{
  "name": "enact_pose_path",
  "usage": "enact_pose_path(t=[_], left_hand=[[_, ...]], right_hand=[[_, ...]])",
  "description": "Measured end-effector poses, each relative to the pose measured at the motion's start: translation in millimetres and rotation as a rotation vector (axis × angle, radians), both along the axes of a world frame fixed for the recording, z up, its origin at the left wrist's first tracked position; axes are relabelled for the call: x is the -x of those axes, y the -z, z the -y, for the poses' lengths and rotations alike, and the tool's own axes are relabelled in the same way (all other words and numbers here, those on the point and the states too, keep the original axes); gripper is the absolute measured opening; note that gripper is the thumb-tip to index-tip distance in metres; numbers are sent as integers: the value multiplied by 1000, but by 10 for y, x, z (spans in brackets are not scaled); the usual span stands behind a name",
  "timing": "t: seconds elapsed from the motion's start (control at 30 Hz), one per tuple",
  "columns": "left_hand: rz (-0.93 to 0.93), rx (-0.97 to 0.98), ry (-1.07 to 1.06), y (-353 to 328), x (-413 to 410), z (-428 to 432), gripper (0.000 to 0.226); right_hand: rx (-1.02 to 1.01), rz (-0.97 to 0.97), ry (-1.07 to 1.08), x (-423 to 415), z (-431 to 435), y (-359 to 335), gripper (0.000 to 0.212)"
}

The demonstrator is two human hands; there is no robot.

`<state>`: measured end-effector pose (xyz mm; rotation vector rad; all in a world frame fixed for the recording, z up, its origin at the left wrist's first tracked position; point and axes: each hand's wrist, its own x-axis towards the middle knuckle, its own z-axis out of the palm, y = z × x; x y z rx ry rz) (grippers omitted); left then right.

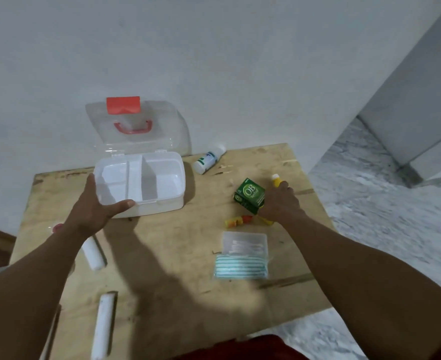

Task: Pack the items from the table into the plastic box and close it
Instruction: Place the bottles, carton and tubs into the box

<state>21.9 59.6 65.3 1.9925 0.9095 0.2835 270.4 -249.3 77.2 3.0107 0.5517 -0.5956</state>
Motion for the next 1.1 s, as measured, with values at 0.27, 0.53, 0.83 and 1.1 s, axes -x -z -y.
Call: enact_pose_path(t=[0.27,0.53,0.83,1.1], left_hand=[[25,-8,-20,0,-1,53,106],[96,-28,-21,77,28,-25,104],[168,-11,-83,135,7,101,103],[182,32,-37,112,24,24,103]], right_hand=[[-123,43,11,-23,-25,-122,62],[-303,199,-9,359,-480,-575,61],[-424,43,-126,950,-1209,-803,58],[-235,188,-240,937,-1553,-634,52]])
